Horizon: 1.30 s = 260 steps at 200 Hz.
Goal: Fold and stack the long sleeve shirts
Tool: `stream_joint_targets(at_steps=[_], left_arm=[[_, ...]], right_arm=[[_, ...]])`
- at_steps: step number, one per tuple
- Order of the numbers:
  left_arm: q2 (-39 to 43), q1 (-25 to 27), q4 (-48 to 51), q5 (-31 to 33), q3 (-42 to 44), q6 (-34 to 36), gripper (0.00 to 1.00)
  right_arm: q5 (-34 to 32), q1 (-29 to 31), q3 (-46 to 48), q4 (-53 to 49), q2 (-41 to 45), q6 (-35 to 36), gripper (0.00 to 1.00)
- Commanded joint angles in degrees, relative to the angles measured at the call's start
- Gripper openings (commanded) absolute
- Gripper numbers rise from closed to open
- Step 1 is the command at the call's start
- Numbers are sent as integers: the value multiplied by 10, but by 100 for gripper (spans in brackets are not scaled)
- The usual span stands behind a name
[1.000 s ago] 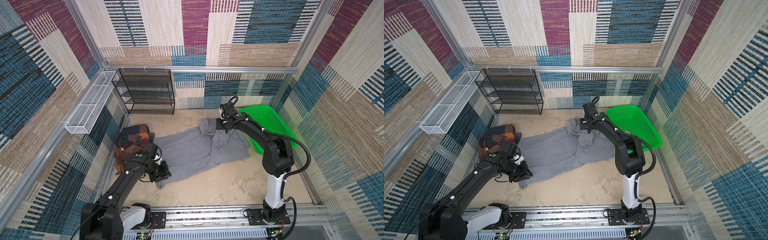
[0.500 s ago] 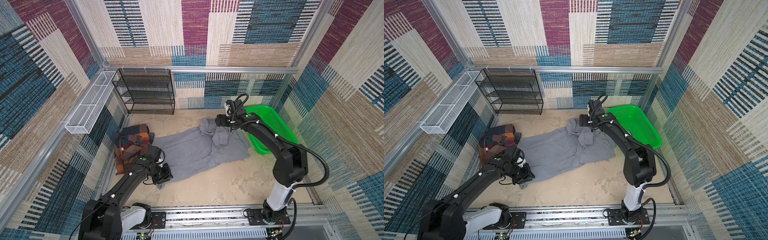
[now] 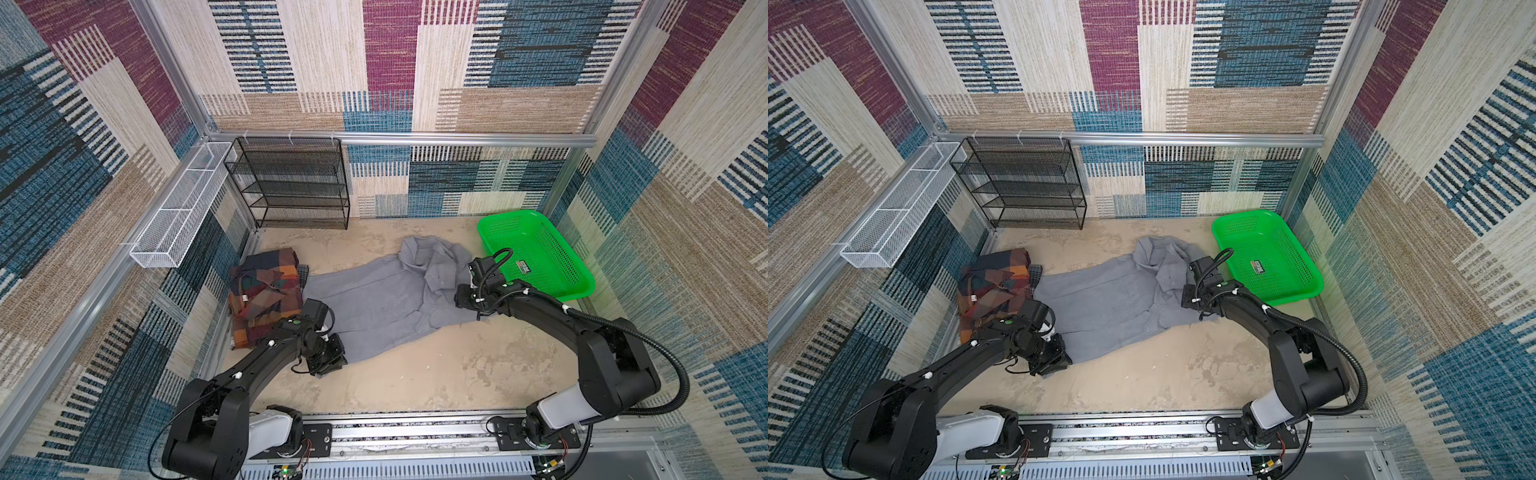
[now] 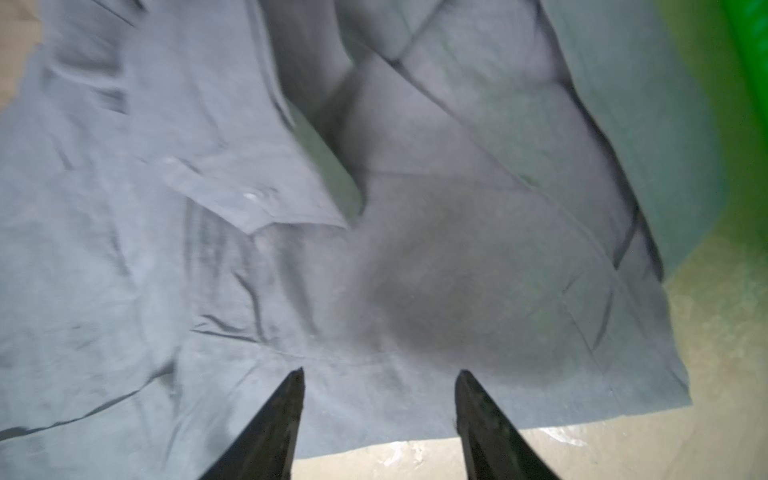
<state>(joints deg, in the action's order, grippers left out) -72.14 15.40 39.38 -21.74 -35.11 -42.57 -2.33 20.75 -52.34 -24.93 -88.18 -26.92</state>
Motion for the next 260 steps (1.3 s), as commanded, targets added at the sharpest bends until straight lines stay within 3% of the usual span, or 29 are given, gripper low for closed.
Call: stream_joint_targets(at_steps=[1, 34, 51, 81, 112, 138, 159, 183, 237, 260], left_arm=[[-20, 0, -10, 29, -11, 22, 22], [-58, -5, -5, 52, -32, 43, 21], [-73, -10, 5, 68, -53, 59, 21], [-108, -28, 14, 94, -93, 87, 21], [-166, -41, 10, 100, -141, 106, 20], [-212, -42, 3, 90, -188, 112, 20], [-242, -43, 9, 97, -229, 122, 22], [-259, -47, 23, 94, -261, 137, 23], [-155, -48, 24, 58, -223, 126, 31], [-109, -48, 24, 48, -208, 121, 33]], right_arm=[[-59, -4, 4, 32, -26, -4, 57], [-60, -7, -5, 6, -72, 22, 49], [-50, -6, 11, -2, -67, 25, 50], [-20, -5, 70, 2, -14, 18, 51], [58, -5, 144, 7, 48, 0, 51], [91, 35, 193, 6, 112, -47, 51], [64, 72, 213, -16, 164, -88, 51], [62, 73, 237, -25, 219, -113, 52], [-53, 62, 71, -95, 223, -62, 71], [-19, 22, -14, -69, 167, -14, 71]])
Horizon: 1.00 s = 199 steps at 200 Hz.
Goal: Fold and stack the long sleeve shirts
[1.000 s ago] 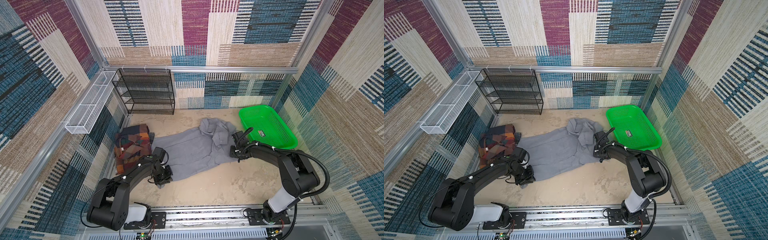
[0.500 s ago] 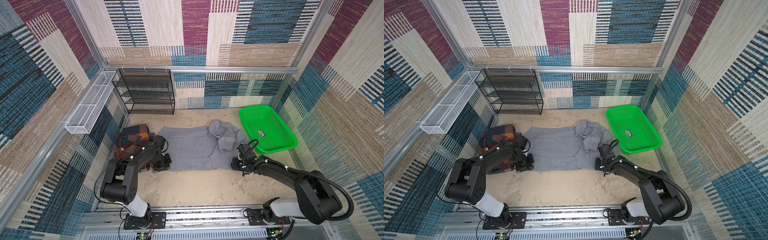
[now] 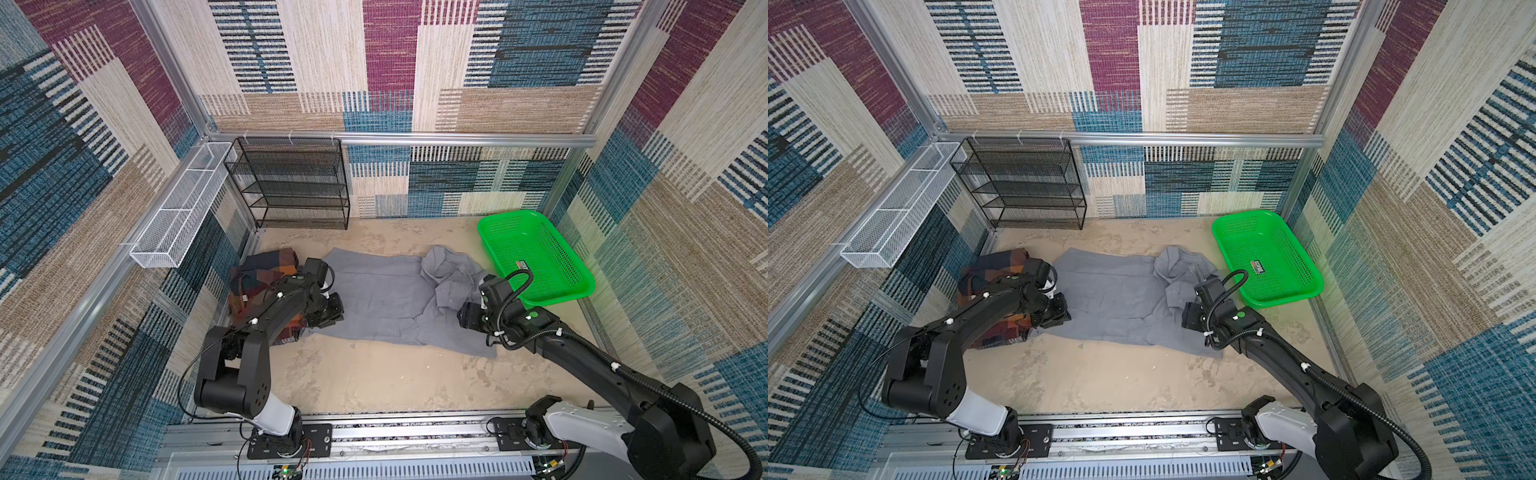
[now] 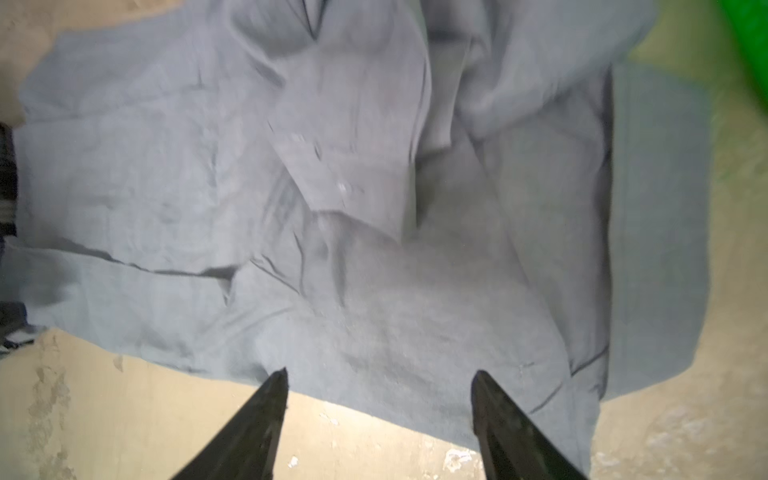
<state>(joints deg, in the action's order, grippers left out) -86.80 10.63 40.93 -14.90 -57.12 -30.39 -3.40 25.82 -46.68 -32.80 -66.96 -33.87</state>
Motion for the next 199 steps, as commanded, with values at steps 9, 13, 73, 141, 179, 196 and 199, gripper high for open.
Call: stream_joint_targets(at_steps=[9, 13, 73, 141, 179, 196, 199], left_arm=[[50, 0, 9, -21, 14, 1, 34], [54, 0, 12, -20, 13, 3, 34], [102, -3, 47, -2, -4, 58, 41], [153, -3, 45, -20, 7, 74, 48], [187, -3, 37, -32, 28, 60, 50], [198, -3, 34, -49, 38, 48, 50], [199, -3, 33, -52, 40, 47, 51]], right_arm=[[-5, -35, -112, 15, -85, 68, 71], [-9, -37, -126, 17, -95, 72, 71], [-41, -119, -315, 41, -349, 110, 70], [-83, -166, -516, -5, -539, 123, 69], [-99, -195, -558, -8, -573, 125, 69], [-89, -200, -578, -14, -581, 126, 68], [-85, -200, -583, -17, -582, 126, 68]])
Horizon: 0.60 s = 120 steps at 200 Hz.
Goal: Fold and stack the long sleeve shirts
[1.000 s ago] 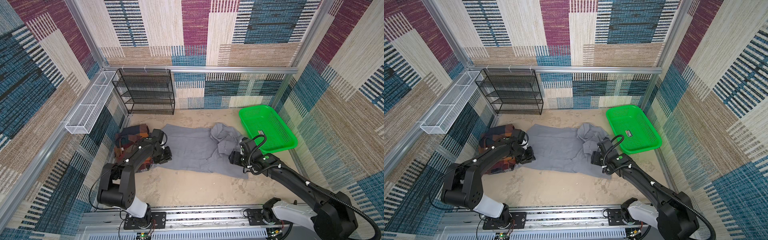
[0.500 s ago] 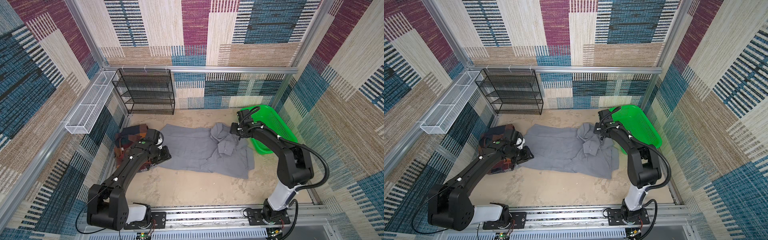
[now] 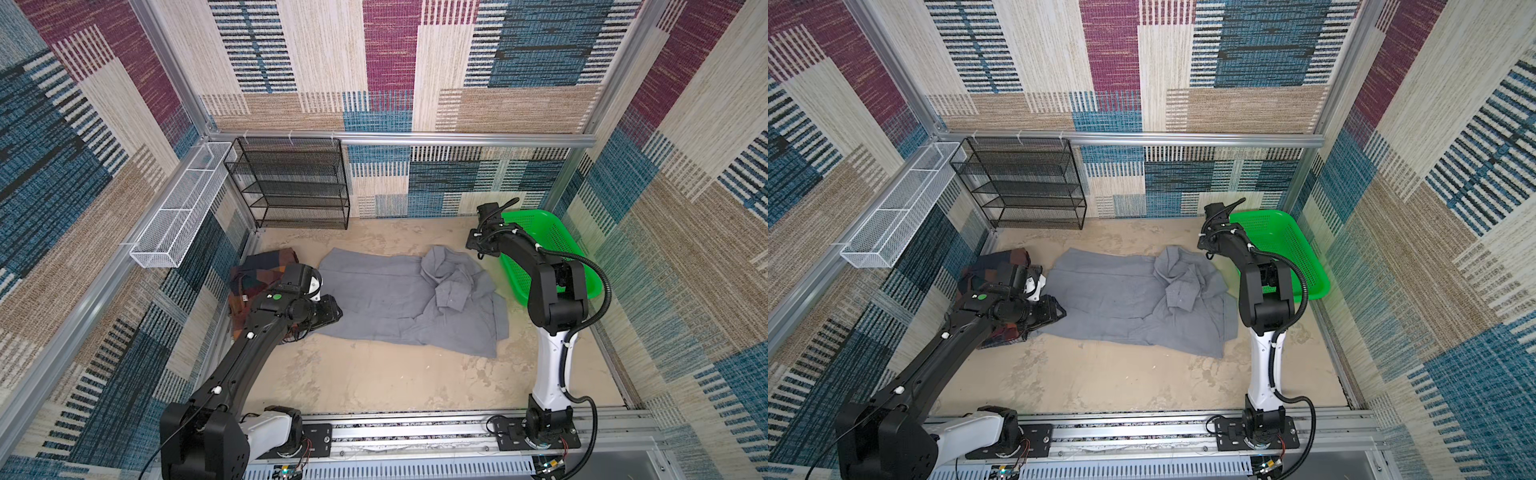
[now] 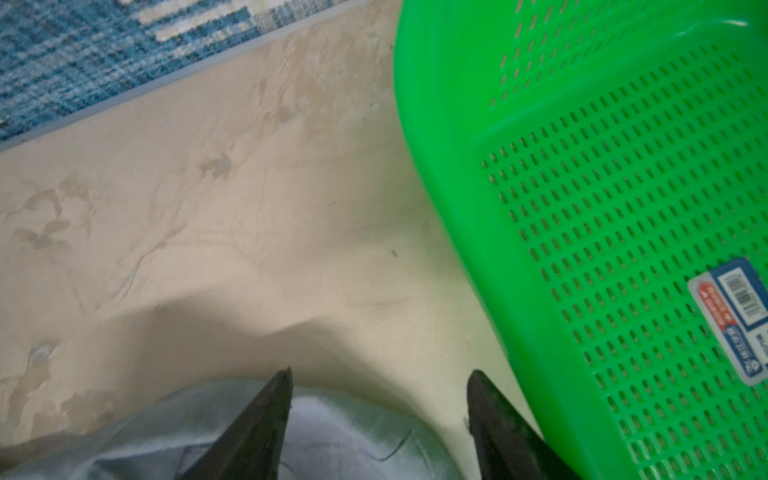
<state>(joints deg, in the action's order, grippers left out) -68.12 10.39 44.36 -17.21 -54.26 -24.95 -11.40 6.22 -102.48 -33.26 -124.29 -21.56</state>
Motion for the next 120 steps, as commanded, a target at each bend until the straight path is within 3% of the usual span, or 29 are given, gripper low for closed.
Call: stream_joint_targets(at_steps=[1, 23, 54, 98, 120], left_arm=[[13, 0, -2, -30, 13, -9, 51], [32, 0, -8, -38, 26, -17, 52], [46, 0, 8, 2, 16, 10, 56], [57, -1, 9, 7, -8, 53, 62], [70, -1, -7, 11, -8, 65, 68]], right_arm=[[-3, -4, -25, -14, -8, 3, 68], [64, 4, 1, -7, 29, -8, 69], [145, 30, 176, 81, 182, -45, 71], [147, 78, 374, 120, 381, -59, 73], [177, 98, 441, 122, 429, -72, 72]])
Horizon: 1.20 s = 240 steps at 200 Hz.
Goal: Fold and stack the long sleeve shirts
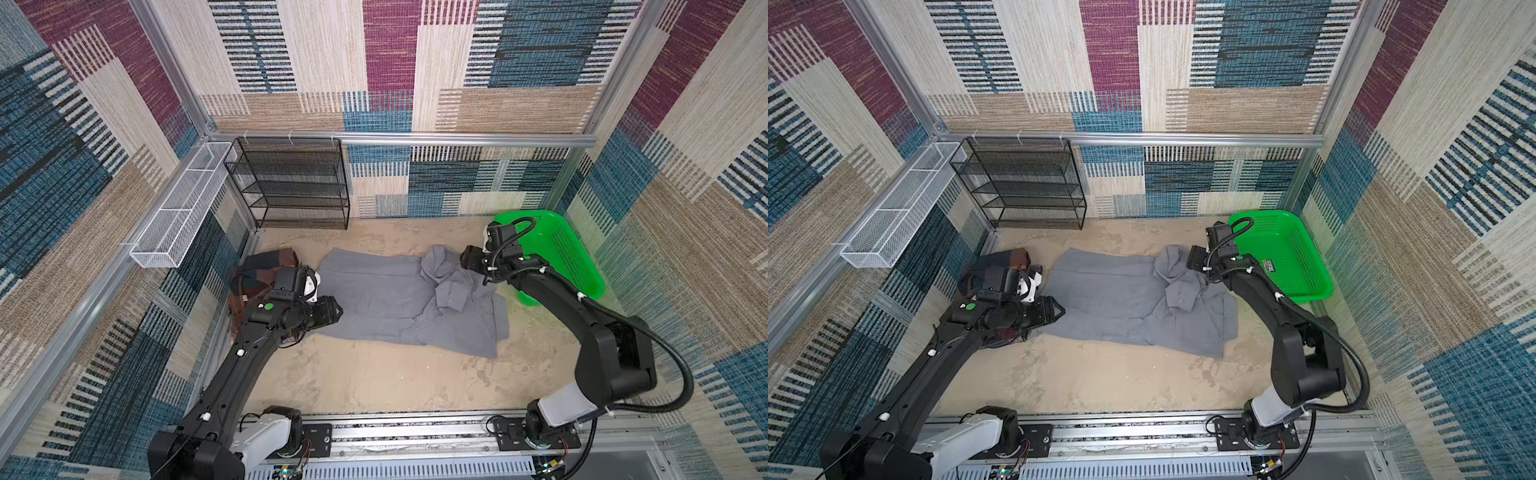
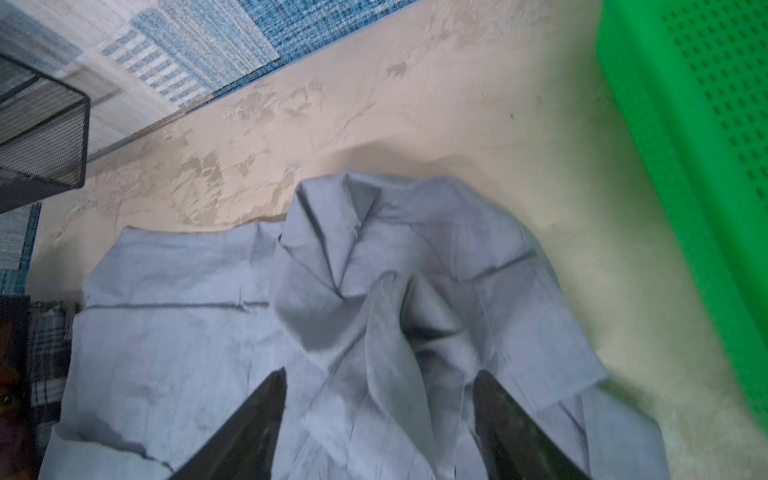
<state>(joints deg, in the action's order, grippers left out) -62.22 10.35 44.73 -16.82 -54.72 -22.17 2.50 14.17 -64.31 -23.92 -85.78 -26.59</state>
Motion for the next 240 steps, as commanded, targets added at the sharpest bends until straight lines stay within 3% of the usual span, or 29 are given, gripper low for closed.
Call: stream_joint_targets(at_steps=[1, 29, 55, 132, 169, 202, 227, 240], left_arm=[[11, -1, -12, 7, -3, 38, 68], [37, -1, -40, -3, 19, 36, 71], [52, -2, -45, 7, 25, 35, 72], [49, -6, -43, 21, 26, 35, 72], [45, -9, -45, 16, 26, 35, 72], [44, -10, -47, 12, 26, 35, 72], [49, -11, -44, 8, 24, 38, 72], [54, -11, -39, 5, 21, 39, 72]], right_arm=[[40, 19, 62, 28, 46, -23, 72], [51, 39, 150, 48, 101, -35, 69], [88, 47, 205, 89, 87, -35, 63], [34, 47, 211, 150, 4, 11, 55], [16, 46, 206, 176, -22, 25, 42], [43, 46, 194, 186, -30, 28, 16], [78, 47, 184, 172, 11, 13, 0], [101, 50, 177, 160, 54, -1, 0]])
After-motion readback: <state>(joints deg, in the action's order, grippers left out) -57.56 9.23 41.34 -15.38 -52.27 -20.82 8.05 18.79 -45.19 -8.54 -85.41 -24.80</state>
